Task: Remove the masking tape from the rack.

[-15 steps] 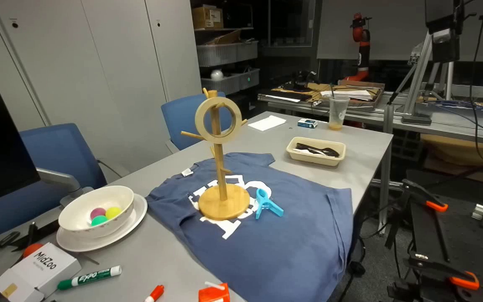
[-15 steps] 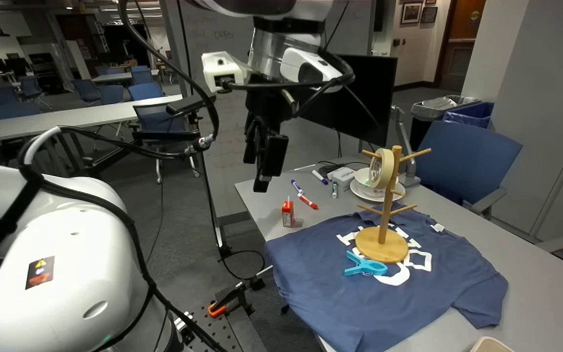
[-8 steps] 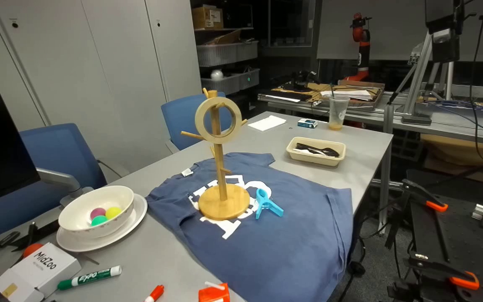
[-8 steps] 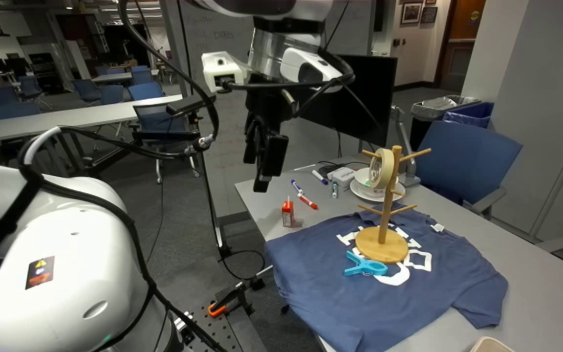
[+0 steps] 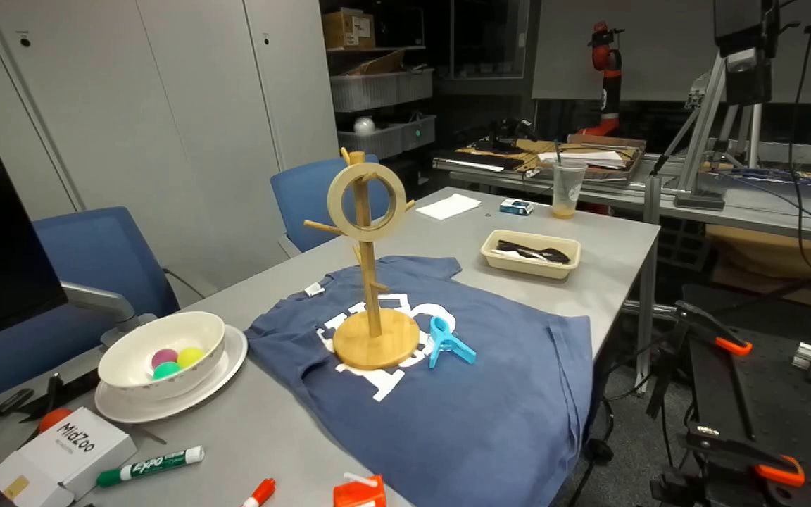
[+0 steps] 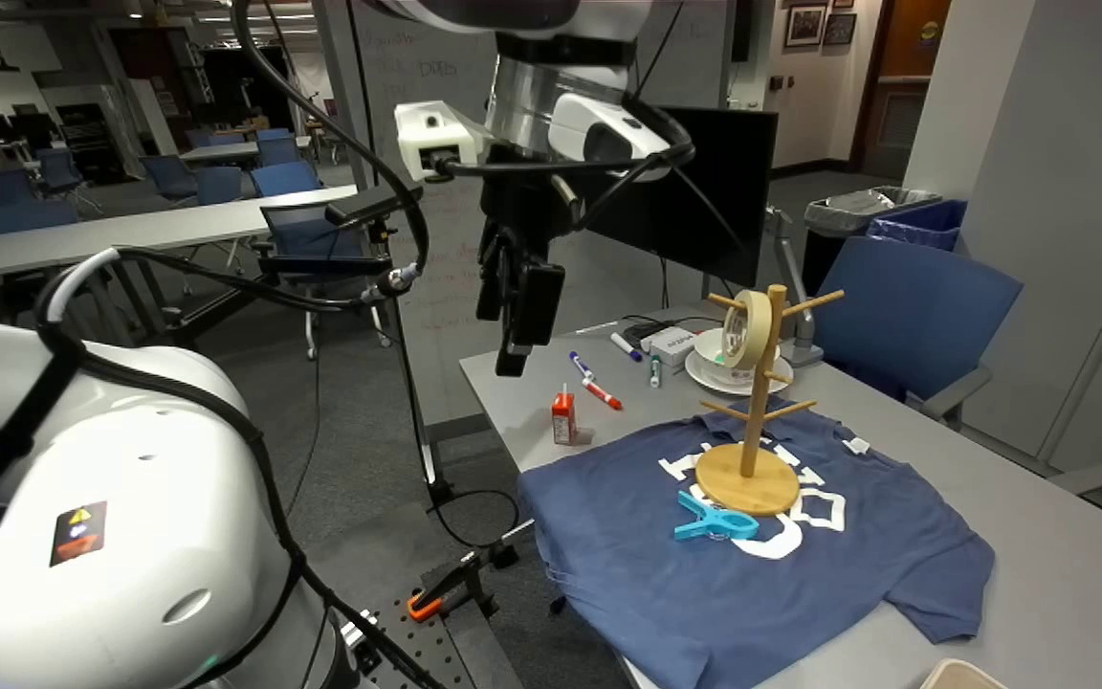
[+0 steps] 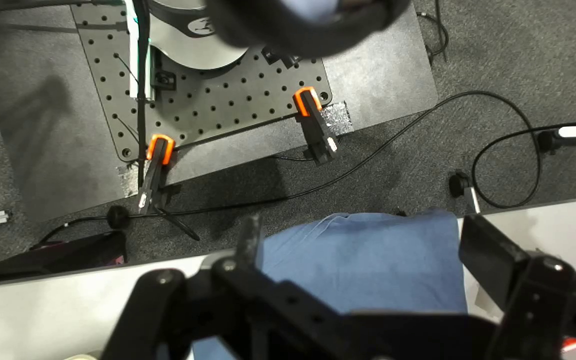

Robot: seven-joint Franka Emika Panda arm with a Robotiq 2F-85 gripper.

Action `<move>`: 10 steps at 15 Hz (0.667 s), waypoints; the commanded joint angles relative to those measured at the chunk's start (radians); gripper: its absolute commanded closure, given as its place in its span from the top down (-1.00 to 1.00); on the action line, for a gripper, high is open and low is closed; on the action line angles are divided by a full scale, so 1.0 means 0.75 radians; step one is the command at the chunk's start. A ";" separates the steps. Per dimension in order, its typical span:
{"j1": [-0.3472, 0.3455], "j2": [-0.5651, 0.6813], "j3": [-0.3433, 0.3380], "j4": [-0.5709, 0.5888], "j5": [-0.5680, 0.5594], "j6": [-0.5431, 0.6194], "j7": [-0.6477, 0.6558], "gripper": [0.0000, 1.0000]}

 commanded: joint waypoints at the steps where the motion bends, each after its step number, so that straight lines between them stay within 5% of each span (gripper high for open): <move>1: -0.029 0.001 0.022 0.002 0.011 -0.004 -0.016 1.00; 6: -0.030 -0.002 0.025 -0.001 0.007 0.009 -0.016 1.00; 7: -0.078 0.201 -0.068 0.198 -0.103 0.004 -0.136 1.00; 10: -0.106 0.306 -0.105 0.306 -0.227 0.114 -0.211 1.00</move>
